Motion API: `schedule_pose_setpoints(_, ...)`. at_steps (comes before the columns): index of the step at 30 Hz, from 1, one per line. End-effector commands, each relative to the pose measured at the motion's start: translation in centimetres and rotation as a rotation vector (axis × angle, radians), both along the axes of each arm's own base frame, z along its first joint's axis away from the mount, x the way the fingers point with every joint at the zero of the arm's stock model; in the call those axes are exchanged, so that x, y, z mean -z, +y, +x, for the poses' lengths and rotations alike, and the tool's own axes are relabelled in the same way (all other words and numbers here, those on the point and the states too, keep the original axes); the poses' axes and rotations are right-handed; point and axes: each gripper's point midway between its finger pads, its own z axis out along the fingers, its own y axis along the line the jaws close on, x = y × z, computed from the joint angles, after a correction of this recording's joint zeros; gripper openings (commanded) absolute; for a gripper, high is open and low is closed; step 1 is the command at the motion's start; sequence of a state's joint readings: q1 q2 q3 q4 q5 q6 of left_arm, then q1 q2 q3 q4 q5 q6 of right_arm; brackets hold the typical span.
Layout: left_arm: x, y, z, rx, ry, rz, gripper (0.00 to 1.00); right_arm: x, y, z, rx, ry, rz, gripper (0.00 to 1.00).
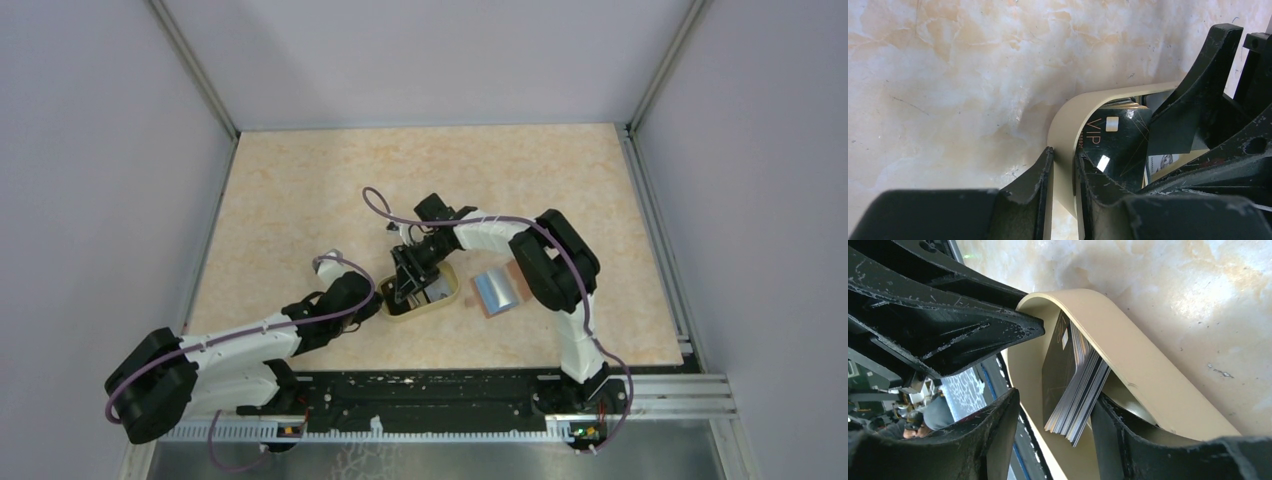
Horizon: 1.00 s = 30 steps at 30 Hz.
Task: Put the credit cards into the card holder
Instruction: Pick up the credit card from the storage box.
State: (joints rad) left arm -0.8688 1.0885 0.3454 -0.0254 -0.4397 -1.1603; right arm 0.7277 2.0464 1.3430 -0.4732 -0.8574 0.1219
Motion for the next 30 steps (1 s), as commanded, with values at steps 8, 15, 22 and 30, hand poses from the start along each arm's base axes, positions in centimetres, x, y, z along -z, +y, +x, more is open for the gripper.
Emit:
schedule_pose_setpoints(8, -0.8, -0.8, -0.1, -0.059, 0.026, -0.119, 0.22, -1.6, 2.4, -0.1, 0.075, -0.055, 0.029, 0.45)
schedule_pose_setpoints(15, -1.1, -0.4, -0.2, -0.078, 0.015, -0.134, 0.22, -3.2, 2.1, 1.9, 0.109, -0.140, 0.035, 0.09)
schedule_pose_setpoints(22, -1.0, 0.1, -0.2, -0.098, 0.013, -0.128, 0.24, -3.0, 0.1, 5.2, 0.058, -0.375, -0.087, 0.00)
schedule_pose_setpoints(30, -0.9, -0.1, -0.2, -0.088, 0.018, -0.124, 0.31, -2.0, 0.3, 4.2, -0.047, -0.312, -0.084, 0.15)
